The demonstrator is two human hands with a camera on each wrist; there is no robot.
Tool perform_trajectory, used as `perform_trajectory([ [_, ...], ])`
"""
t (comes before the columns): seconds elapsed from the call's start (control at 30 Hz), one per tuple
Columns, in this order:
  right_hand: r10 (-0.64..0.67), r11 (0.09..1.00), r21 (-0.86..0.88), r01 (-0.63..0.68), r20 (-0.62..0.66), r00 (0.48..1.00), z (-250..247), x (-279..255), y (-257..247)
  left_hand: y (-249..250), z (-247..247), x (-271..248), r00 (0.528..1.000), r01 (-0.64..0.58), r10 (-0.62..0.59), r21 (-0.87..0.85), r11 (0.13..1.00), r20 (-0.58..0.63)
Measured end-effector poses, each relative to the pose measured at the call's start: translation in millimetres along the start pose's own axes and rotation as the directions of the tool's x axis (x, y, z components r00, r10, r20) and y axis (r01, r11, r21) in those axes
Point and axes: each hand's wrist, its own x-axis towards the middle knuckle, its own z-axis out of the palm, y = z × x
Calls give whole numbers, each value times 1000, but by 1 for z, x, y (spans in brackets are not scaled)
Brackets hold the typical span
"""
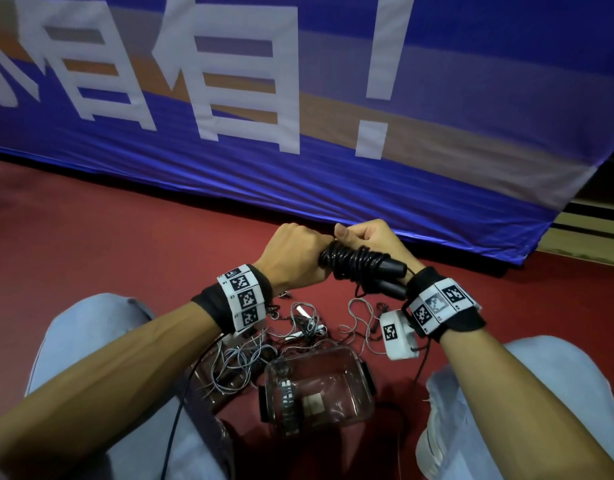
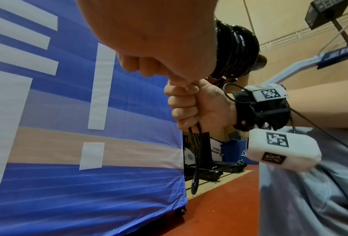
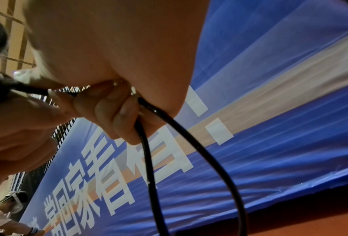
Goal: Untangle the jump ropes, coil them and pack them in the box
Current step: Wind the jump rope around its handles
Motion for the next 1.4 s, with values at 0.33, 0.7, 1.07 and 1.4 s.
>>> perform_trajectory([
  [0.33,147,989,21,-146,-191,971,32,9,30,-2,-15,6,921,389,-389,16,921,19],
  [0.7,315,948,20,-317,-198,928,76,4,22,-19,11,0,756,636,-639,72,768,142],
  [1.07,324,895,-320,-311,-15,946,81,-6,13,-40,37,-11,675,659,-714,284,697,186],
  [1.4,245,961,-101,-257,-116,963,45,-12,-9,-23,61,-20,667,419,-626,492,763,403],
])
